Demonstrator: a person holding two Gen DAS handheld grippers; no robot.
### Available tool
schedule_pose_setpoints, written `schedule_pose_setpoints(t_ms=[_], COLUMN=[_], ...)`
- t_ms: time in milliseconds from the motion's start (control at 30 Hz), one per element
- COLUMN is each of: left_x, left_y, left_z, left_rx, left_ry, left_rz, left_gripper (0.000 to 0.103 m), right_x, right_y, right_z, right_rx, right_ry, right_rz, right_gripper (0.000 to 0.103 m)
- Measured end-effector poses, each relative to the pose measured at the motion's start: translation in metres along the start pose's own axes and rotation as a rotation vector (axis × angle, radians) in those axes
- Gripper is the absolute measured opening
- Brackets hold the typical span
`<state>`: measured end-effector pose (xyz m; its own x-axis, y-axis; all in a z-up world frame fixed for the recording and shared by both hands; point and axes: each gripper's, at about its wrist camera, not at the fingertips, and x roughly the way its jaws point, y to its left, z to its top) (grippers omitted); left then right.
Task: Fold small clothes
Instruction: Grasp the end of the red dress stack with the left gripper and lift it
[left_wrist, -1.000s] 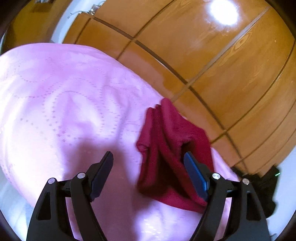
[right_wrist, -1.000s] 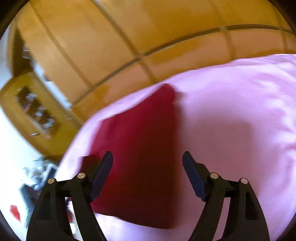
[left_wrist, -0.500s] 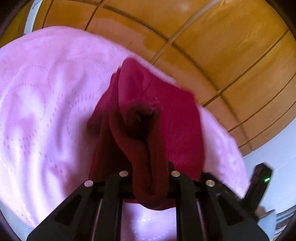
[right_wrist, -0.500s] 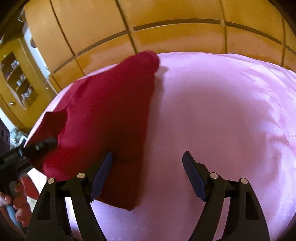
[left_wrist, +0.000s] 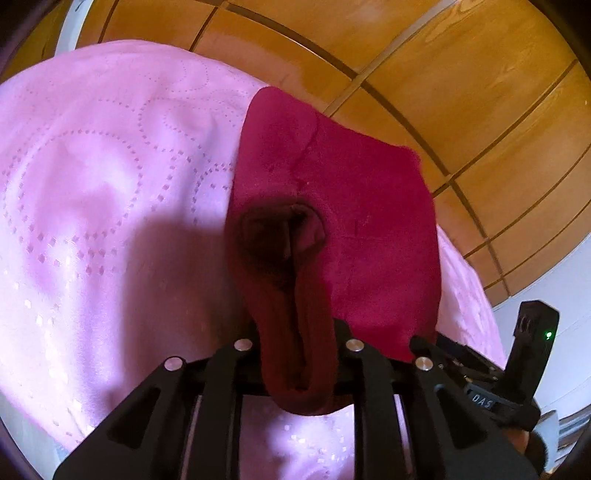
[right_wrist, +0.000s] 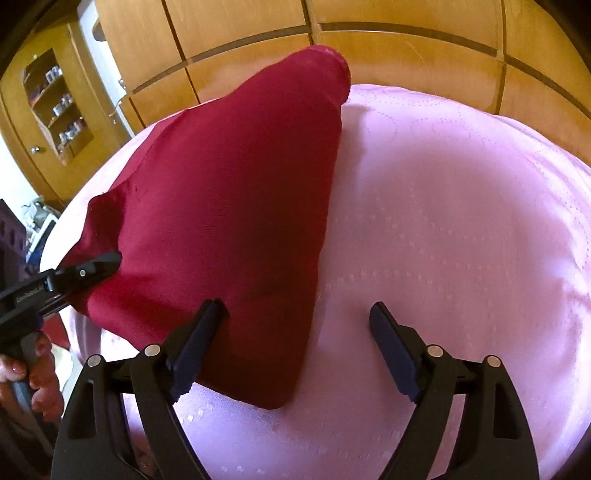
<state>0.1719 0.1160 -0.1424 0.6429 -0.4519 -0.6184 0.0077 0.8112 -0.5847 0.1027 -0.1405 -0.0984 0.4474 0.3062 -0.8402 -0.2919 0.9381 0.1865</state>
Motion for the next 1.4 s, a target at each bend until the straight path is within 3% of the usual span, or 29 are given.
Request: schedule_pose_setpoints(t_ms=[100, 233, 300, 400, 500, 667, 867, 967, 1000, 1067, 1133, 1200, 1333, 1400], left_x=[-0.006, -0.019, -0.028, -0.033, -0.032, -0.043, -0.029, -0.004, 0.002, 0.010, 0.011, 0.016, 0.040, 0.039], left_y=[0.006, 0.004, 0.000, -0.002, 0.002, 0.009, -0.001, -0.003, -0.004, -0.006, -0.016, -0.025, -0.017, -0.021], left_z=[0.001, 0.006, 0.009, 0.014, 0.021, 0.036, 0.050, 0.055, 0.055, 0.054, 0.052, 0.048, 0.047, 0.046], left_rx=[-0.041, -0.039, -0.021, -0.008, -0.006, -0.053, 0.002, 0.018, 0.014, -0.008, 0.027, 0.091, 0.162, 0.185], left_ry=[-0.011, -0.055, -0.095, -0.106, -0.114, -0.152, -0.129, -0.072, -0.054, -0.026, -0.036, -0.031, -0.003, -0.011], left_rz=[-0.047, -0.077, -0.069, -0.074, -0.018, 0.000, 0.041, 0.088, 0.093, 0.053, 0.049, 0.097, 0.159, 0.170], left_gripper=[0.026, 0.049, 0.068, 0.073, 0.073, 0.075, 0.077, 0.074, 0.067, 0.065, 0.066, 0.067, 0.067, 0.067], right_x=[-0.005, -0.022, -0.030, -0.034, -0.034, -0.016, 0.012, 0.034, 0.040, 0.048, 0.047, 0.044, 0.051, 0.054], right_y=[-0.004, -0.013, -0.016, -0.019, -0.011, 0.012, 0.026, 0.020, 0.016, -0.005, -0.024, -0.034, -0.022, -0.023], right_z=[0.005, 0.018, 0.027, 0.047, 0.072, 0.105, 0.124, 0.121, 0.120, 0.111, 0.103, 0.096, 0.091, 0.091], right_rx=[0.045, 0.096, 0.110, 0.113, 0.078, 0.002, -0.041, -0.054, -0.054, 0.006, 0.088, 0.128, 0.049, 0.054], right_ry=[-0.002, -0.058, -0.095, -0.137, -0.181, -0.184, -0.169, -0.111, -0.089, -0.063, -0.057, -0.066, -0.110, -0.121], right_rz=[0.026, 0.038, 0.037, 0.020, 0.000, -0.067, -0.128, -0.194, -0.218, -0.233, -0.207, -0.209, -0.295, -0.292], right_gripper=[0.082, 0.082, 0.082, 0.082, 0.083, 0.084, 0.084, 0.085, 0.085, 0.085, 0.085, 0.085, 0.095, 0.095])
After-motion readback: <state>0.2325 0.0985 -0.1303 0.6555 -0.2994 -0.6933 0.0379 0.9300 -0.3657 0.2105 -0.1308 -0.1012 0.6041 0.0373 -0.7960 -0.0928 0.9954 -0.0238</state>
